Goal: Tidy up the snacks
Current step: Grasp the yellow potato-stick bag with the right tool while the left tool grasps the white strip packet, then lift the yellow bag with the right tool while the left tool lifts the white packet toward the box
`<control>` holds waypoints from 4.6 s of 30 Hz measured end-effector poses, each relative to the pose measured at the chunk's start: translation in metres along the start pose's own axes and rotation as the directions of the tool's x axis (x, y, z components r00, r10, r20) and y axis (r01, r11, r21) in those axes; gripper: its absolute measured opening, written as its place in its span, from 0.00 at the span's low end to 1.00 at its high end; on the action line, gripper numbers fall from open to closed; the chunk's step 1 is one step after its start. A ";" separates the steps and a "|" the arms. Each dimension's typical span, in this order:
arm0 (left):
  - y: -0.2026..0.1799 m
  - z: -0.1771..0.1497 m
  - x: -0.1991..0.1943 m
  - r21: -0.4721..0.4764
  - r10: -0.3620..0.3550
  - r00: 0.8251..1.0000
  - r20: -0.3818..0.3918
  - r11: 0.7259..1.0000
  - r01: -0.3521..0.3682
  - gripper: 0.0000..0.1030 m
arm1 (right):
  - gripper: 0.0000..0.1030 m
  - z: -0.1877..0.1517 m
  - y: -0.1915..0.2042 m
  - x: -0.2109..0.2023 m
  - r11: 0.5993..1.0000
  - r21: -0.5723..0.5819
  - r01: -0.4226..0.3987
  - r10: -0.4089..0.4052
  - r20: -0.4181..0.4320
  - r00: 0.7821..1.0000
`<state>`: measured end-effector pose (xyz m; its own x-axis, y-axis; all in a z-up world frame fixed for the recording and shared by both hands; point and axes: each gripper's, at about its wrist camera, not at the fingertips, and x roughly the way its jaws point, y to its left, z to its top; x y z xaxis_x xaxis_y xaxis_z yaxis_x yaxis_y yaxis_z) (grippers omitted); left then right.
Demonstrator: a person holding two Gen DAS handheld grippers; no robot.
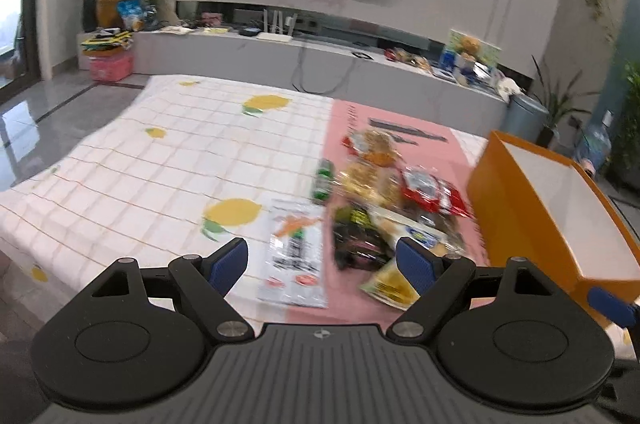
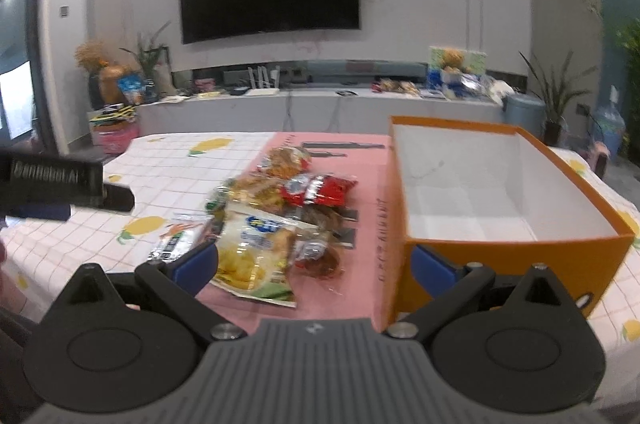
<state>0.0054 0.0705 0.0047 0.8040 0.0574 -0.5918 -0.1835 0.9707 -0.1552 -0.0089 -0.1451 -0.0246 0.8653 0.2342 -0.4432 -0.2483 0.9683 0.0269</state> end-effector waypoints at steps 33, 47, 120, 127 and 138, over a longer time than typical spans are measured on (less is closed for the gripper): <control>0.035 0.013 0.073 -0.014 -0.011 0.977 -0.212 1.000 0.008 0.95 | 0.70 -0.001 0.020 0.167 0.962 0.260 -0.083 0.161 -0.297 0.941; 0.021 0.005 0.093 0.126 0.075 0.970 -0.233 0.991 -0.047 0.94 | 0.59 0.007 0.004 0.125 0.950 0.249 -0.191 0.245 -0.210 0.947; -0.032 0.064 0.067 0.084 -0.023 0.999 0.036 0.996 0.020 0.52 | 0.59 0.071 -0.138 0.022 0.981 0.172 -0.085 0.058 0.156 0.986; -0.055 0.074 0.048 0.033 -0.256 0.966 0.034 0.966 0.255 0.52 | 0.59 0.053 -0.191 0.041 0.959 0.281 0.027 -0.016 -0.042 0.999; -0.088 0.064 0.052 0.068 -0.382 0.924 -0.012 0.922 0.382 0.52 | 0.59 0.049 -0.168 0.084 0.988 0.156 -0.012 0.046 -0.217 0.975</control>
<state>0.0995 0.0028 0.0388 0.8064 -0.3206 -0.4969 0.1764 0.9325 -0.3153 0.1274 -0.2833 -0.0222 0.7378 0.2541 -0.6253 -0.1874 0.9671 0.1720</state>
